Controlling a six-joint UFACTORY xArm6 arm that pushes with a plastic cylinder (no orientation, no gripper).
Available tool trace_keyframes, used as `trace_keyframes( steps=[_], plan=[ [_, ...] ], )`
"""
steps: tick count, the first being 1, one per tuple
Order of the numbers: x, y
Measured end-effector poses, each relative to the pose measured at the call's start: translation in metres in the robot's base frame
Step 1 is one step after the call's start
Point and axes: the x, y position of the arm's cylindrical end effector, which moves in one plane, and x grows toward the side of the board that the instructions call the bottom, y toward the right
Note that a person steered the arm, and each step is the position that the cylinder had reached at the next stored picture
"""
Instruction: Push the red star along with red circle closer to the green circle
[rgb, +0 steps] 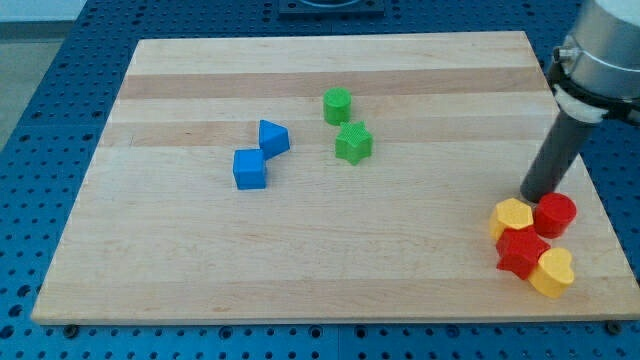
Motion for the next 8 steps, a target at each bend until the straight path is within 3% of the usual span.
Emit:
trace_keyframes(
  steps=[5,8],
  plan=[
    [0.003,0.03],
    [0.039,0.029]
  ],
)
